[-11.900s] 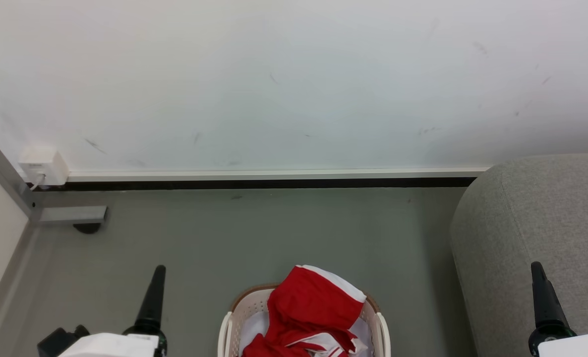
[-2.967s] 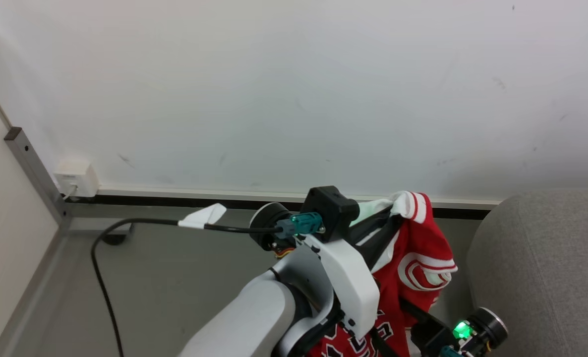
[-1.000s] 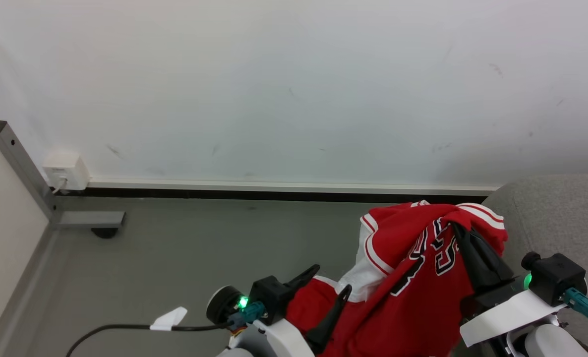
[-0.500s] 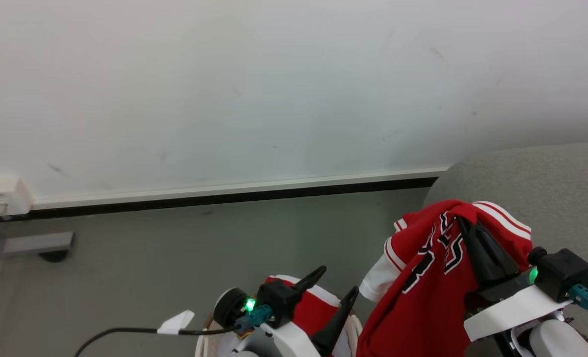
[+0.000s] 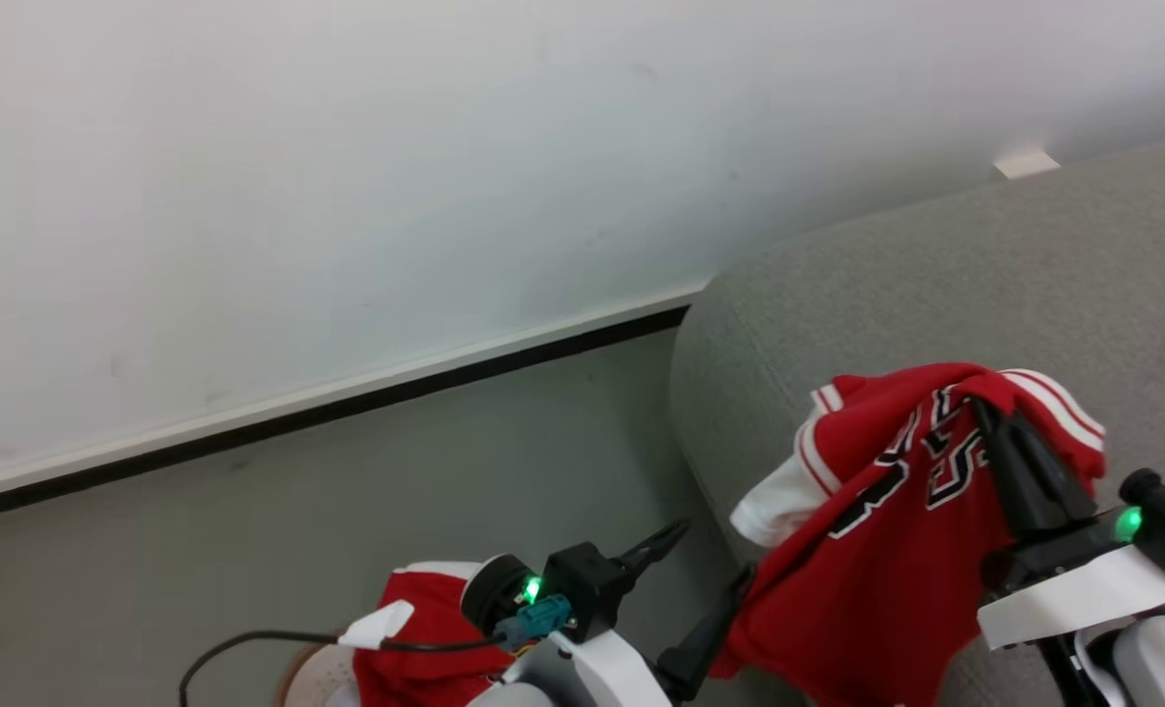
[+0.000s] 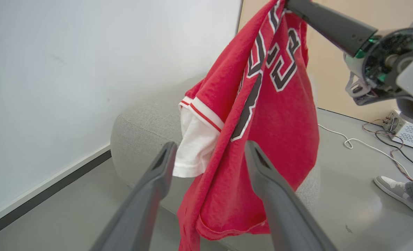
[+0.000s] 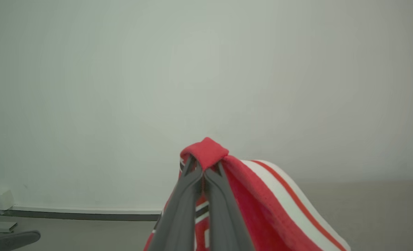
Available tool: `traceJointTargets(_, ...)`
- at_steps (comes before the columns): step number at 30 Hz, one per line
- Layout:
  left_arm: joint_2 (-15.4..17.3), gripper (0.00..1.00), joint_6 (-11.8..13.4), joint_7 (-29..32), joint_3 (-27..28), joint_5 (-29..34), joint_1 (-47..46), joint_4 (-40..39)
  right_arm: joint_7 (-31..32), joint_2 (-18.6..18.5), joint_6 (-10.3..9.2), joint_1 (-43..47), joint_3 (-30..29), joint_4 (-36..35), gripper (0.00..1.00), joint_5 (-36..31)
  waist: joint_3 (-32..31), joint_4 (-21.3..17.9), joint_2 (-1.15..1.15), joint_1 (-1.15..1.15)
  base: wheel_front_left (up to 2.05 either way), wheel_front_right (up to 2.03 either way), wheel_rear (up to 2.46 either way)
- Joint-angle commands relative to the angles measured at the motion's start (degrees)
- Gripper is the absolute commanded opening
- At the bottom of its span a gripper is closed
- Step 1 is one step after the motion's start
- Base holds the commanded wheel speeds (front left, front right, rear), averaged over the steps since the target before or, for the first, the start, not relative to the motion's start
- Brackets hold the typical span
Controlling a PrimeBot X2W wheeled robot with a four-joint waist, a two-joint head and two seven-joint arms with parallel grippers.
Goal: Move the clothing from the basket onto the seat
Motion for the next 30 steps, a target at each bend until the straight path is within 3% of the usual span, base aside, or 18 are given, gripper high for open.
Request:
traceJointTargets(1, 0.1, 1.0, 0.1, -0.6, 0.0, 0.0, -0.8, 0.2, 0.0, -0.6, -0.12, 0.1, -0.8, -0.3, 0.0, 0.5, 1.6, -1.3, 0.0, 0.0, 0.0, 0.0, 0.0)
traceJointTargets(8, -0.6, 1.0, -0.4, 0.7, -1.1, 1.4, -5.7, 0.1, 0.0, -2.7, -0.12, -4.1, -5.0, -1.0, 0.0, 1.6, 9.2, 1.1, 0.0, 0.0, 0.0, 0.0, 0.0)
traceJointTargets(15, -0.9, 1.0, -0.9, 1.6, -1.3, 3.3, -13.2, 0.5, 0.8, -7.0, -0.12, -18.0, -9.3, 3.3, 0.0, 2.0, 19.4, 4.9, 0.0, 0.0, 0.0, 0.0, 0.0)
traceJointTargets(24, -1.3, 1.0, -0.6, 1.2, -1.5, 5.2, -21.8, 0.6, 2.9, -16.9, -0.12, -42.6, -18.1, 16.5, 0.0, -0.1, 32.1, 9.9, 0.0, 0.0, 0.0, 0.0, 0.0)
traceJointTargets(30, -1.5, 1.0, 0.0, 0.4, -1.7, 5.0, -24.3, 0.9, 2.3, -21.0, -0.12, -51.8, -23.2, 27.9, 0.0, -4.9, 35.9, 11.8, 0.0, 0.0, 0.0, 0.0, 0.0)
